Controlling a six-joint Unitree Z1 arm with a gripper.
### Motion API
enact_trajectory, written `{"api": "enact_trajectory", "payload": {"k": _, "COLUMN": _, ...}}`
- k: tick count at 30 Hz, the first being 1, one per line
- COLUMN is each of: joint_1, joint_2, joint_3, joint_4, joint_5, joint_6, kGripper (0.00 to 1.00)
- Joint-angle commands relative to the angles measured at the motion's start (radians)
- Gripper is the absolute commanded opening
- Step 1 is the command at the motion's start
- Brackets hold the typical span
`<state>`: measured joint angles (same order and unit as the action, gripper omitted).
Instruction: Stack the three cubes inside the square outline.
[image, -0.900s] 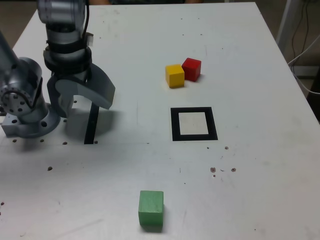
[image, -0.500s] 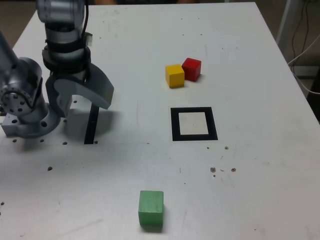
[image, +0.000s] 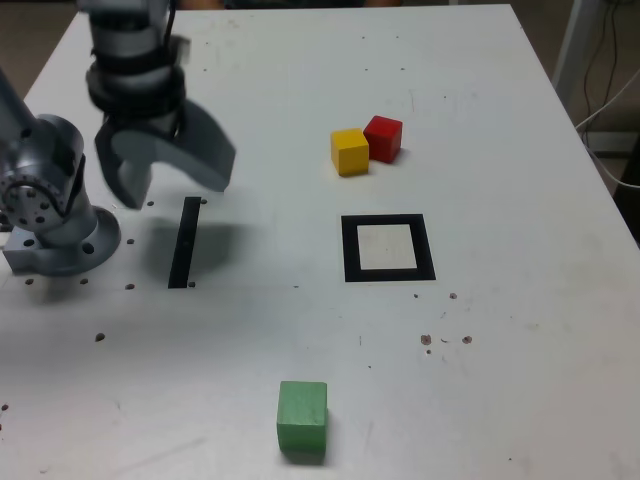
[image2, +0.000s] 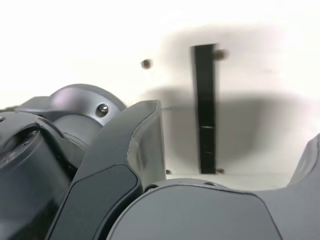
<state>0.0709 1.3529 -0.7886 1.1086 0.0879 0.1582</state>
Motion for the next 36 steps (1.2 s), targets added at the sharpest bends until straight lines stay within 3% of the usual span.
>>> {"api": "enact_trajectory", "payload": {"k": 1, "joint_1": -0.002, "joint_2": 0.027, "joint_3": -0.077, "joint_4": 0.048, "joint_5": 0.013, "joint_6": 0.028, "kGripper": 0.97}}
{"api": "enact_trajectory", "payload": {"k": 11, "joint_1": 0.016, "joint_2": 0.210, "joint_3": -0.413, "joint_4": 0.162, "joint_5": 0.054, "joint_6": 0.235, "kGripper": 0.94}}
{"api": "enact_trajectory", "payload": {"k": 25, "joint_1": 0.189, "joint_2": 0.446, "joint_3": -0.713, "joint_4": 0.183, "joint_5": 0.137, "joint_6": 0.614, "kGripper": 0.93}}
{"api": "enact_trajectory", "payload": {"k": 36, "joint_1": 0.247, "joint_2": 0.680, "joint_3": -0.934, "joint_4": 0.228, "joint_5": 0.178, "joint_6": 0.715, "kGripper": 0.92}}
